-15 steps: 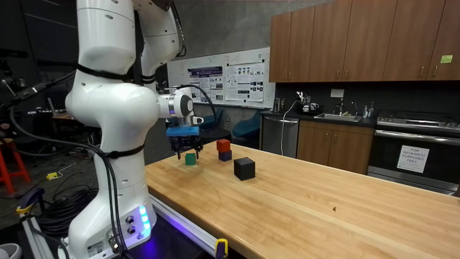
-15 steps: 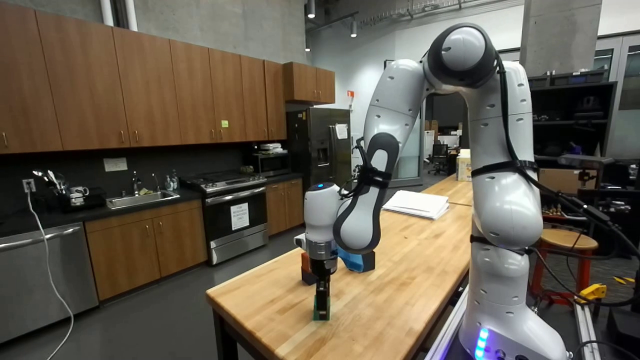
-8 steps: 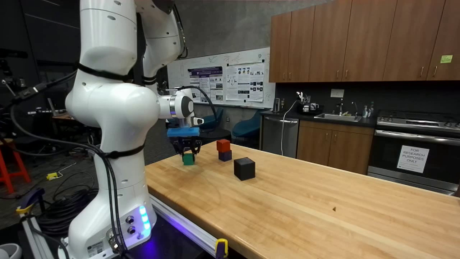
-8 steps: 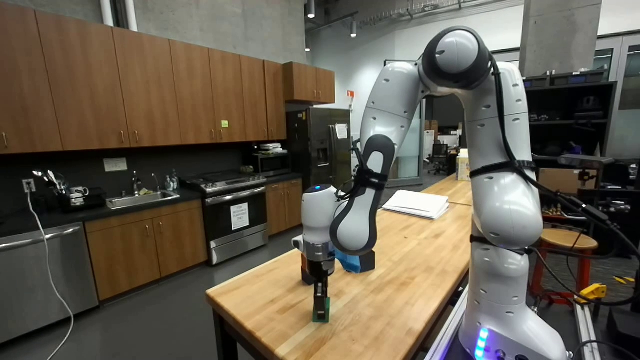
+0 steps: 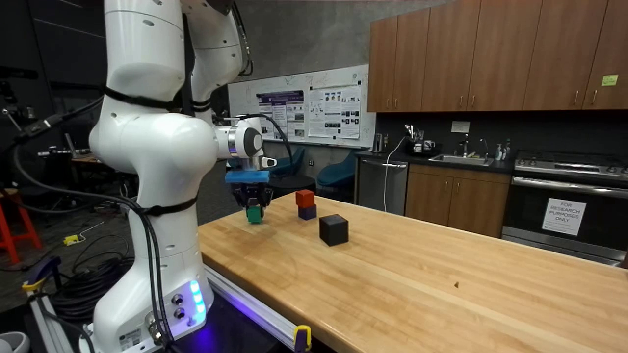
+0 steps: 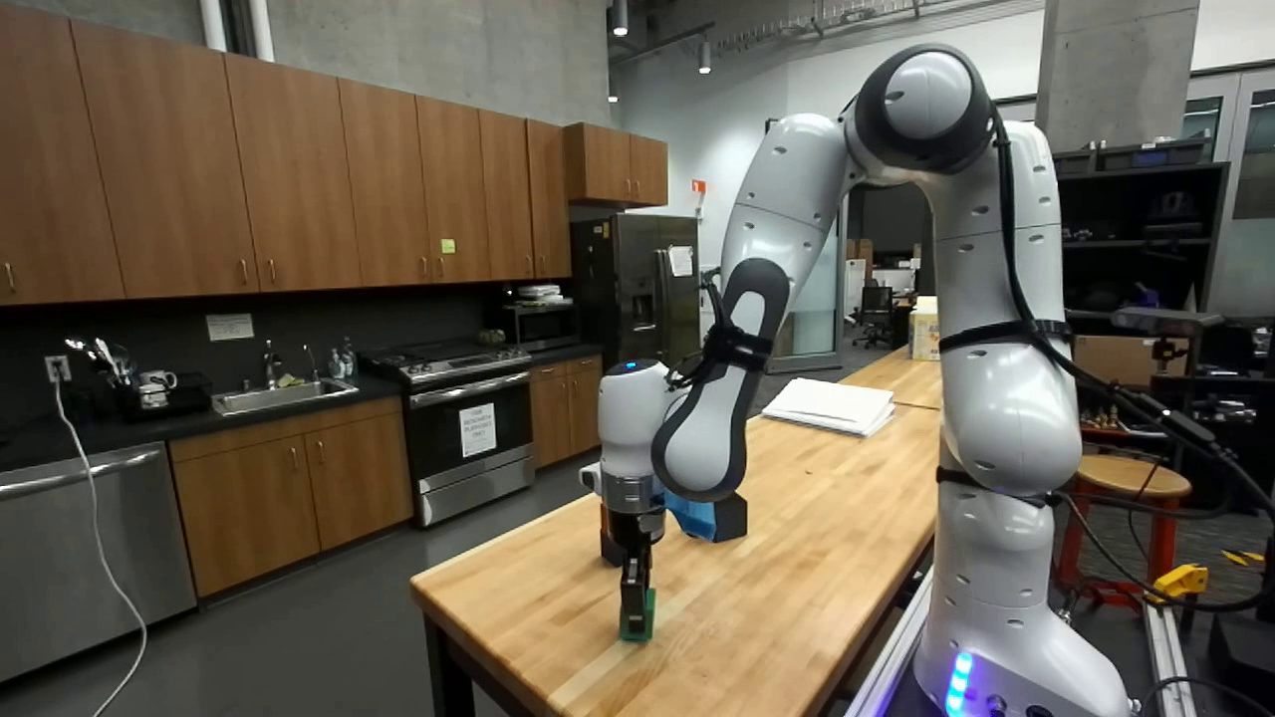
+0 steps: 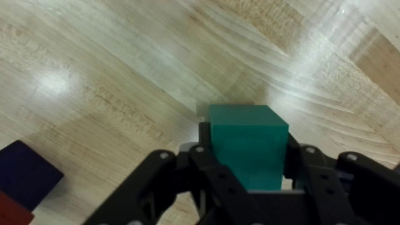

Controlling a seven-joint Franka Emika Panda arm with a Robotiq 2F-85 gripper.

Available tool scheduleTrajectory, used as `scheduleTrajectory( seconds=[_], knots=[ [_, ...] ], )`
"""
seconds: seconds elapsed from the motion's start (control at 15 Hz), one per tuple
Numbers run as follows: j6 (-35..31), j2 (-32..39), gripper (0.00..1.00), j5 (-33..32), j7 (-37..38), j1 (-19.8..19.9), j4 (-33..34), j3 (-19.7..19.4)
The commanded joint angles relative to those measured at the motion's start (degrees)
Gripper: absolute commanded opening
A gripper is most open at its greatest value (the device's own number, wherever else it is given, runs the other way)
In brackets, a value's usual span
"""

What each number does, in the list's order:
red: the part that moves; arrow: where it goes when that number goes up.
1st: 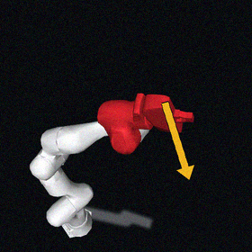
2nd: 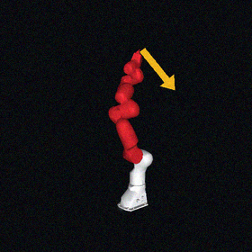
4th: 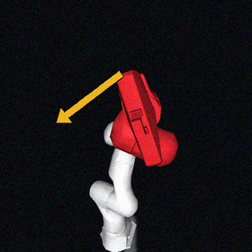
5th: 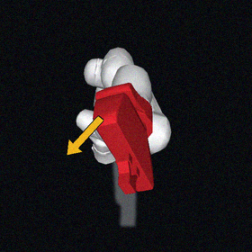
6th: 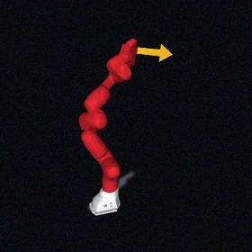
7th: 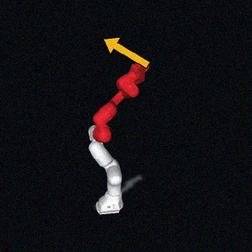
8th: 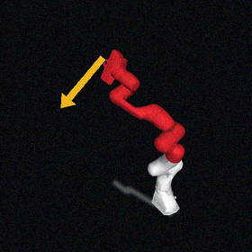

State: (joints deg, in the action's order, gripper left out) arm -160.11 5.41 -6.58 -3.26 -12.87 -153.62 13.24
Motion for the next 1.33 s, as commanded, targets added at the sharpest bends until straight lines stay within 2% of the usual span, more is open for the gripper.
scheduleTrajectory(
  seconds=[0.0, 0.33, 0.73, 1.07, 1.27],
  knots=[
    [4.6, -7.0, 0.24, 2.3, -1.6, 0.2, -1.2, 0.5],
    [10.4, -13.7, 0.24, 2.8, -4.2, 1.2, -0.7, -1.7],
    [17.1, -20.2, 0.24, 3.2, -8.7, 2.9, 0.3, -6.5],
    [21.1, -23.0, 0.24, 2.2, -11.9, 5.6, 2.7, -10.6],
    [22.5, -22.3, 0.24, 1.8, -11.8, 7.9, 4.8, -12.6]
  ],
)
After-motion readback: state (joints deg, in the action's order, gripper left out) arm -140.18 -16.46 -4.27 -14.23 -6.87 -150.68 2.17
